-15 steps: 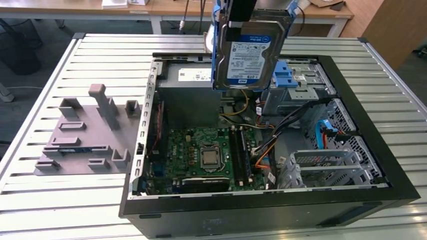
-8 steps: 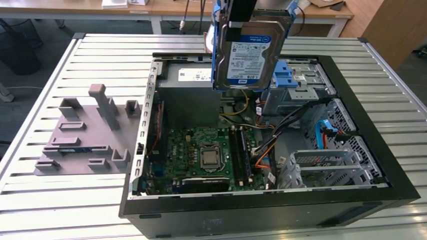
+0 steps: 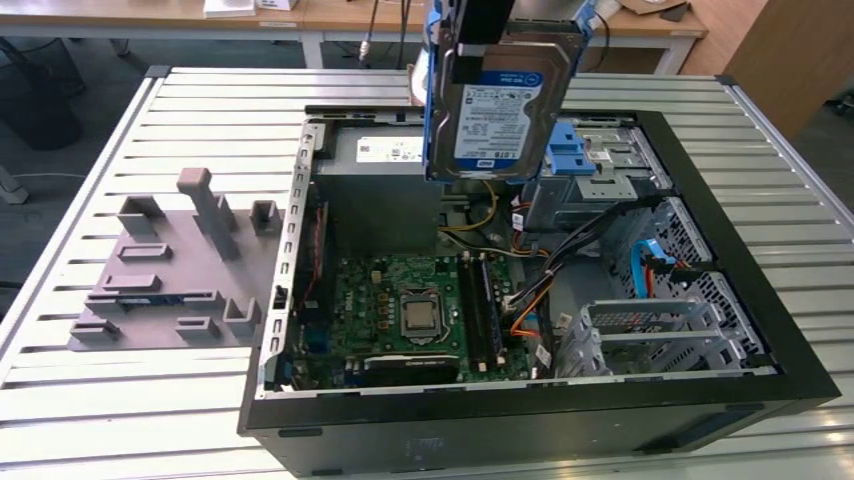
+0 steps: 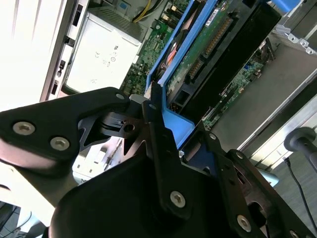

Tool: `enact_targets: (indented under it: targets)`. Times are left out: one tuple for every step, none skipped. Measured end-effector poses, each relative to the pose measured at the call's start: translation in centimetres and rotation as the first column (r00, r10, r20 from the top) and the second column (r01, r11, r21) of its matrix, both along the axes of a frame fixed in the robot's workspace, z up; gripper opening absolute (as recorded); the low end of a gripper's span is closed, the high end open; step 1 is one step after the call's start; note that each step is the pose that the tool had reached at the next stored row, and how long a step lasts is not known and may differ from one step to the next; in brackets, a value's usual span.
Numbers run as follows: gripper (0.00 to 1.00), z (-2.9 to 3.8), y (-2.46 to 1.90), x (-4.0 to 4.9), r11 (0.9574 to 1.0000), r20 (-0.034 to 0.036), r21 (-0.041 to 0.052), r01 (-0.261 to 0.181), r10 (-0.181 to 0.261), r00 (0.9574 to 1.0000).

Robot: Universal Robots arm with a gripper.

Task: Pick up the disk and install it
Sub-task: 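Insert the disk into the insertion slot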

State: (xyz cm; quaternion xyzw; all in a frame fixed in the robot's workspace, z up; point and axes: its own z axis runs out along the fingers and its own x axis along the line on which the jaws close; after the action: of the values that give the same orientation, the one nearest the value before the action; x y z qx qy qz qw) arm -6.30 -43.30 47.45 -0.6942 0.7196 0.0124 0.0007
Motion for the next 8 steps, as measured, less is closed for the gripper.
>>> enact_targets:
  targets:
    - [0.37,0.0,-0.09,0.0,1.0,0.0,0.0,0.0,0.0,1.0]
    - [0.37,0.0,-0.2,0.0,1.0,0.0,0.0,0.0,0.0,1.0]
    - [0.37,0.0,-0.32,0.0,1.0,0.0,0.0,0.0,0.0,1.0]
    - [0.37,0.0,-0.44,-0.01,1.0,0.0,0.0,0.0,0.0,1.0]
    - [0.37,0.0,-0.55,0.0,1.0,0.0,0.0,0.0,0.0,1.0]
    - [0.37,0.0,-0.67,0.0,1.0,0.0,0.0,0.0,0.0,1.0]
    - [0.37,-0.01,-0.78,0.0,1.0,0.0001,0.0001,0.0,0.0,1.0]
    - [0.37,-0.01,-0.89,0.0,1.0,0.0001,0.0001,0.0,0.0,1.0]
